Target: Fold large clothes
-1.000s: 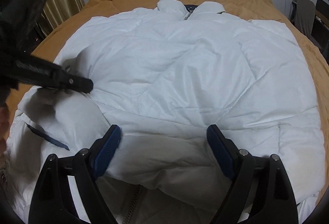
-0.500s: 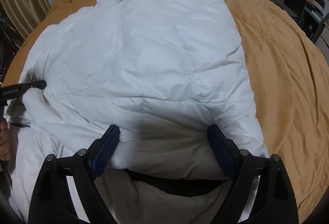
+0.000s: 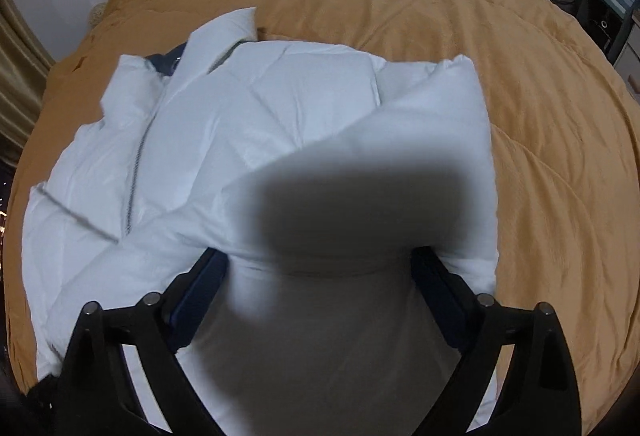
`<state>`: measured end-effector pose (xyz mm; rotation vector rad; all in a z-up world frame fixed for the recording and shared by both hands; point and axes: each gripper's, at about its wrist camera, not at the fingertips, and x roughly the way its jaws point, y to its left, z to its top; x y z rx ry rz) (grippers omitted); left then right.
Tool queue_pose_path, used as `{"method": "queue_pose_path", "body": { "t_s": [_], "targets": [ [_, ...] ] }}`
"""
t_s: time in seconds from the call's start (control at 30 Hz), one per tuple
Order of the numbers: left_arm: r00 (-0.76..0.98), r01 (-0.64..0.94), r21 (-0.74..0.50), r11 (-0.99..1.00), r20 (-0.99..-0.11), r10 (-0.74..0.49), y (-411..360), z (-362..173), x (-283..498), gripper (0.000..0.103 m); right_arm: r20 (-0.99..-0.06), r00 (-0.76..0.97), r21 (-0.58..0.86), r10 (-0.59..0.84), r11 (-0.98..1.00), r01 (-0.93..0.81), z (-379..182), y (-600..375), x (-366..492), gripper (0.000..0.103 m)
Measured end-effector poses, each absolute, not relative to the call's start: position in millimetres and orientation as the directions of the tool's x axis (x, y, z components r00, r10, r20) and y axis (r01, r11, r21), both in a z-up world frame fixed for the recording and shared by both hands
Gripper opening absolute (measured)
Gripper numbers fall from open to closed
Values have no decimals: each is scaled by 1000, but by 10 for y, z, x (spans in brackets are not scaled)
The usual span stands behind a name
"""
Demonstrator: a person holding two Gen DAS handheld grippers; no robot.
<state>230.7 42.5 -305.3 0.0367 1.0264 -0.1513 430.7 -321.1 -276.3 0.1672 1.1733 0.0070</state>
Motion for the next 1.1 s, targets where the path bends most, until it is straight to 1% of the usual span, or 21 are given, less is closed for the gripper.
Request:
{"method": "queue_pose_path", "body": {
  "t_s": [0.1, 0.13, 0.17, 0.2, 0.23, 0.3, 0.37, 0.43, 0.47, 0.5, 0.6, 0.67, 0.73, 0.77, 0.83, 0.87, 0.93, 1.0, 1.03, 1.1],
  "targets": [
    [510, 142, -31, 989, -854, -100, 383, -3062, 2339, 8, -921, 387, 87, 37, 990, 113, -2713, -3189, 4458, 96],
    [508, 141, -35, 989, -855, -103, 389, -3066, 2343, 8, -917, 397, 77, 22, 990, 122, -2654, -3178, 4437, 94],
    [507, 139, -44, 989, -855, -109, 401, -3066, 2344, 8, -909, 417, 74, 16, 990, 124, -2574, -3181, 4380, 87],
    [506, 137, -53, 989, -855, -116, 413, -3065, 2342, 8, -898, 439, 69, 15, 992, 106, -2478, -3156, 4273, 85],
    [505, 136, -58, 989, -855, -119, 418, -3067, 2345, 8, -890, 456, 62, 21, 995, 75, -2382, -3112, 4118, 85],
    [505, 136, -57, 989, -855, -118, 414, -3072, 2356, 8, -866, 493, 86, 81, 996, -12, -2221, -3067, 3701, 86],
    [508, 137, -47, 989, -854, -111, 402, -3072, 2349, 8, -866, 485, 82, 122, 991, -102, -2203, -2993, 3277, 86],
    [510, 139, -39, 990, -854, -105, 388, -3073, 2354, 8, -898, 432, 16, 88, 986, -166, -2400, -2959, 2939, 88],
    [509, 140, -38, 989, -854, -105, 382, -3074, 2363, 8, -918, 393, -28, 47, 983, -183, -2581, -2967, 2843, 93],
    [505, 140, -38, 989, -856, -105, 375, -3067, 2366, 8, -924, 382, -47, 28, 981, -187, -2727, -3013, 2768, 99],
    [489, 94, -25, 995, -869, -68, 363, -2910, 2352, 9, -908, 415, -7, 62, 987, -162, -2874, -3139, 2704, 102],
    [536, 72, -22, 997, -842, -57, 337, -2719, 2260, 9, -906, 422, -14, 46, 991, -136, -2880, -3111, 2729, 103],
    [575, 121, -24, 992, -813, -90, 248, -2600, 2138, 9, -902, 430, -19, 38, 992, -127, -2898, -3087, 2735, 103],
    [565, 154, -7, 988, -819, -94, 196, -2629, 2111, 10, -899, 435, -18, 41, 991, -129, -2902, -3087, 2730, 103],
    [513, 202, 69, 977, -857, -45, 121, -2860, 2067, 12, -896, 442, -15, 46, 991, -133, -2906, -3092, 2711, 103],
    [497, 218, 72, 973, -866, -47, 153, -2976, 2031, 12, -895, 443, -13, 48, 991, -134, -2912, -3088, 2726, 103],
    [500, 214, 5, 977, -859, -105, 306, -2983, 1977, 12, -895, 444, -8, 54, 991, -136, -2918, -3081, 2712, 103],
    [480, 188, -46, 981, -867, -133, 441, -2922, 1995, 12, -890, 452, -14, 50, 991, -137, -2909, -3082, 2654, 103],
    [476, 175, -58, 983, -869, -136, 497, -2886, 1997, 12, -889, 456, -17, 47, 990, -137, -2909, -3085, 2651, 103],
    [488, 138, -42, 990, -867, -105, 582, -2811, 1970, 12, -888, 457, -17, 48, 990, -137, -2904, -3096, 2652, 103]
  ]
}}
